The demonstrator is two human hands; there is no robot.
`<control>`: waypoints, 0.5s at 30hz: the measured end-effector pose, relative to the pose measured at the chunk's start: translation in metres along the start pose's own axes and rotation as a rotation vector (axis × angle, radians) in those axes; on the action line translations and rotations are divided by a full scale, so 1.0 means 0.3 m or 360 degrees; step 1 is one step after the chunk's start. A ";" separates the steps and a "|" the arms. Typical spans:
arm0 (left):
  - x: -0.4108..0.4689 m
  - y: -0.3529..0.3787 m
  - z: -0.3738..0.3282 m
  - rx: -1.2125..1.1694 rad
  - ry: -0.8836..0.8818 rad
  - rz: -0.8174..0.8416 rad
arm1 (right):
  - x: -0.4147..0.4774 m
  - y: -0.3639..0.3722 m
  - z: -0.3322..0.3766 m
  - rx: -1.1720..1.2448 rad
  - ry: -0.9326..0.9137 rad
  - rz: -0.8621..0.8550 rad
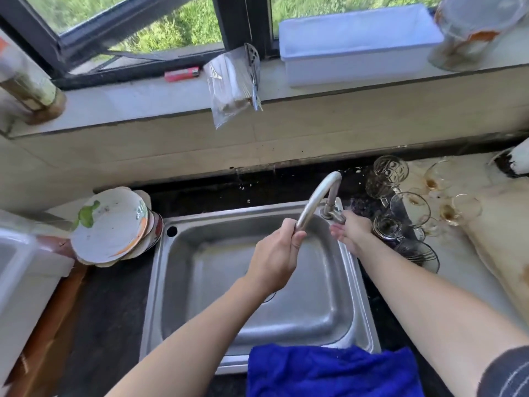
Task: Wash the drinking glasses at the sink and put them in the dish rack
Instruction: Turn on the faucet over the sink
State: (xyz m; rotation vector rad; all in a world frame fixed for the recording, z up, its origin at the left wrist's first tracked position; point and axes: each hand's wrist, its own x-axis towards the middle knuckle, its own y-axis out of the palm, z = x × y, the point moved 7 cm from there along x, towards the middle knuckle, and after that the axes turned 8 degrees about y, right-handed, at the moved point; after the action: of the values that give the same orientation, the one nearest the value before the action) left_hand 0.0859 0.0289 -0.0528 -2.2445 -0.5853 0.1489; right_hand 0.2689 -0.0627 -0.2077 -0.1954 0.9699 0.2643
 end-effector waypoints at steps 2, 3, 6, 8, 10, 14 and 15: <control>0.000 0.006 0.002 -0.0048 0.0001 -0.0013 | 0.010 0.004 -0.011 0.0076 -0.0020 0.0028; -0.001 0.009 0.003 -0.0070 -0.0005 -0.0020 | 0.014 0.006 -0.016 0.0100 -0.0038 0.0043; -0.003 0.019 0.006 -0.0157 -0.0032 -0.0045 | 0.026 0.002 -0.026 0.0075 -0.0110 0.0017; -0.006 0.022 0.008 -0.0169 -0.0040 -0.0057 | 0.031 -0.001 -0.035 0.0049 -0.0161 -0.0007; -0.008 0.023 0.011 -0.0164 -0.0041 -0.0066 | 0.036 -0.004 -0.042 0.0040 -0.0199 -0.0013; -0.008 0.019 0.009 -0.0176 -0.0045 -0.0074 | 0.036 -0.002 -0.039 -0.0023 -0.0200 -0.0031; -0.009 0.018 0.007 -0.0178 -0.0043 -0.0076 | 0.035 -0.003 -0.036 -0.0042 -0.0191 -0.0047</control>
State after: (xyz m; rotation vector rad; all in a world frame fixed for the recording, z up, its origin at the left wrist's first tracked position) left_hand 0.0849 0.0259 -0.0584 -2.3372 -0.6759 0.1257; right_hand 0.2661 -0.0651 -0.2224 -0.2151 0.8445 0.2590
